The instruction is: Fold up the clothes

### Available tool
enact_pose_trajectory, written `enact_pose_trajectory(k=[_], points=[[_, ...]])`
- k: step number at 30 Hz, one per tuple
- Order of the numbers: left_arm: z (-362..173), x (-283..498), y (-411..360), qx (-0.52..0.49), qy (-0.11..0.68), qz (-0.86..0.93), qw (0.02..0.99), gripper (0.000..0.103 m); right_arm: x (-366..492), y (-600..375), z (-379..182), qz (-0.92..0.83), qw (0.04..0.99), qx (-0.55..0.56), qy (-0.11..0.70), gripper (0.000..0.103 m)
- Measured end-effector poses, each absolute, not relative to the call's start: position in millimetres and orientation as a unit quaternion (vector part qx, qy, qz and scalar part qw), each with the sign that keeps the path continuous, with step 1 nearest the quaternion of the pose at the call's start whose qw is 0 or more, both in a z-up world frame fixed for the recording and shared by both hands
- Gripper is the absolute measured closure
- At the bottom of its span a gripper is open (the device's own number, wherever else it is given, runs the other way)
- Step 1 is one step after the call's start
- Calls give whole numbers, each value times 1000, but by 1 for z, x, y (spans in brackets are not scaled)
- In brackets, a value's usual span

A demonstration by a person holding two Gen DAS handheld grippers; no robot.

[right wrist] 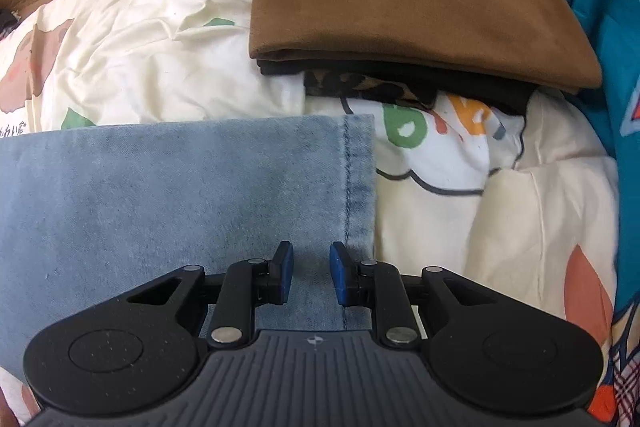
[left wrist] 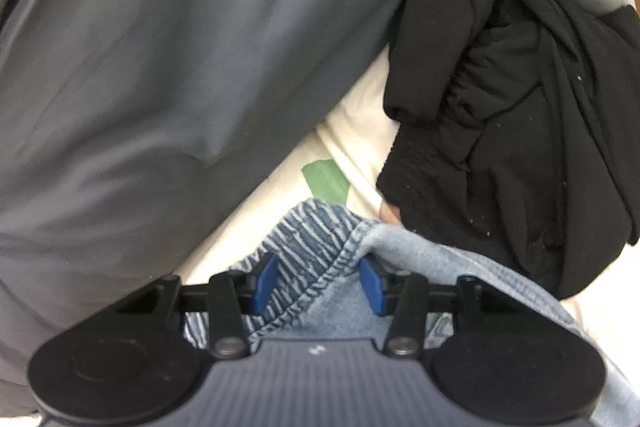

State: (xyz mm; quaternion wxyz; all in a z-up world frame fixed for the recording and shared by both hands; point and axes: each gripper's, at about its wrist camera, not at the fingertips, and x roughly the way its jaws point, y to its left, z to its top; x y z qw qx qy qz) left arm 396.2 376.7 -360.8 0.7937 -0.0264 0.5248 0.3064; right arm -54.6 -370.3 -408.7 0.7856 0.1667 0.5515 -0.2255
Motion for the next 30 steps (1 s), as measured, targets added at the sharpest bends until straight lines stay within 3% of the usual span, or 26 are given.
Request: enact_pose_trajectory(k=[20, 30], points=[[-382, 440, 387, -1, 573, 274, 772, 55, -16, -390, -410, -241, 783, 142, 555, 76], [-339, 412, 349, 9, 550, 220, 805, 61, -10, -401, -414, -258, 787, 161, 536, 76]])
